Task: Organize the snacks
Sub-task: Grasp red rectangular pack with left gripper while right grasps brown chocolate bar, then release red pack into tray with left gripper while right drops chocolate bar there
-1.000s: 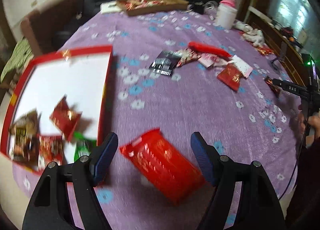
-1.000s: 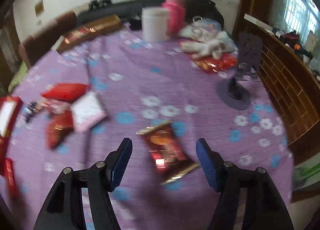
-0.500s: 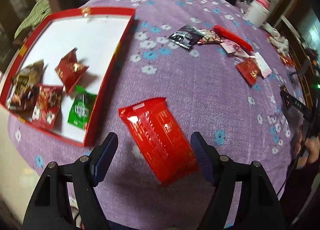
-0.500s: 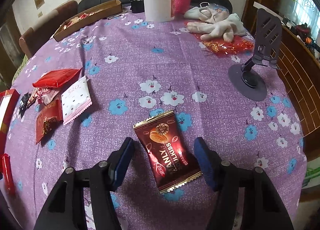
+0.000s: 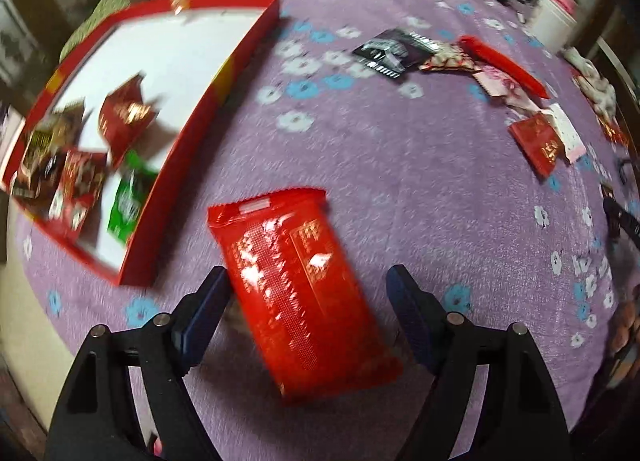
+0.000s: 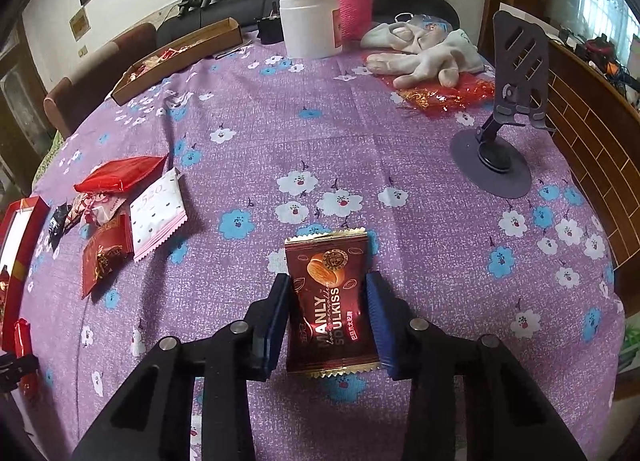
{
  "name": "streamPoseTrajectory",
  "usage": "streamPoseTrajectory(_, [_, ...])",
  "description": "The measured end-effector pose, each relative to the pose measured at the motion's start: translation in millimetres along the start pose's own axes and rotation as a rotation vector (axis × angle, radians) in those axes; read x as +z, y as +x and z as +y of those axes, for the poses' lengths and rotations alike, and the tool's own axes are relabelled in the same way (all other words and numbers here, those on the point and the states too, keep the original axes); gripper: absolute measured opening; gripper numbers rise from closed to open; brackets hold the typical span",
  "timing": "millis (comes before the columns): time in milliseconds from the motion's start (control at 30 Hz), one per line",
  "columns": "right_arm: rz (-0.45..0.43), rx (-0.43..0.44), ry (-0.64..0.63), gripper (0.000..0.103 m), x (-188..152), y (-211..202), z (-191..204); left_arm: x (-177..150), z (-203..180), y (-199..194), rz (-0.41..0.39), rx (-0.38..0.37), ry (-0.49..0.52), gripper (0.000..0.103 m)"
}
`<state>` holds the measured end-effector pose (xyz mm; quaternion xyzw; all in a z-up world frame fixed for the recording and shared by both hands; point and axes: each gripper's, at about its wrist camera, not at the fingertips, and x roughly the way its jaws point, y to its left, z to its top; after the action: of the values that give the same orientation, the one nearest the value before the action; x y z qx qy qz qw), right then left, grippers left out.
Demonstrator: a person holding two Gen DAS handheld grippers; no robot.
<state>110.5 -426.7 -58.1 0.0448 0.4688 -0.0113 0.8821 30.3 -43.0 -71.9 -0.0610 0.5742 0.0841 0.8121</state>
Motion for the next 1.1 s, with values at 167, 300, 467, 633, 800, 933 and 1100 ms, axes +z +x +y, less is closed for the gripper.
streamPoseTrajectory(167, [-0.001, 0.015, -0.024, 0.038, -2, 0, 8, -8, -11, -8, -0.064, -0.039, 0.094, 0.05])
streamPoseTrajectory(300, [-0.006, 0.043, -0.027, 0.038, -3, -1, 12, -21, -29, -15, -0.145, -0.025, 0.208, 0.046])
streamPoseTrajectory(467, [0.012, 0.094, -0.016, 0.036, -7, -6, 20, -22, -17, -18, -0.162, -0.081, 0.243, 0.045])
streamPoseTrajectory(633, [0.023, 0.204, -0.005, 0.036, -24, -23, 39, -18, -14, -15, -0.161, -0.138, 0.261, 0.044])
streamPoseTrajectory(800, [0.04, 0.315, -0.037, 0.036, -52, -48, 75, -28, -13, -21, -0.156, -0.222, 0.297, 0.044])
streamPoseTrajectory(933, [0.069, 0.384, -0.064, 0.036, -73, -63, 109, -36, -4, -37, -0.181, -0.285, 0.328, 0.044])
streamPoseTrajectory(1100, [0.11, 0.473, -0.15, 0.035, -79, -77, 169, -41, 21, -54, -0.219, -0.314, 0.367, 0.044])
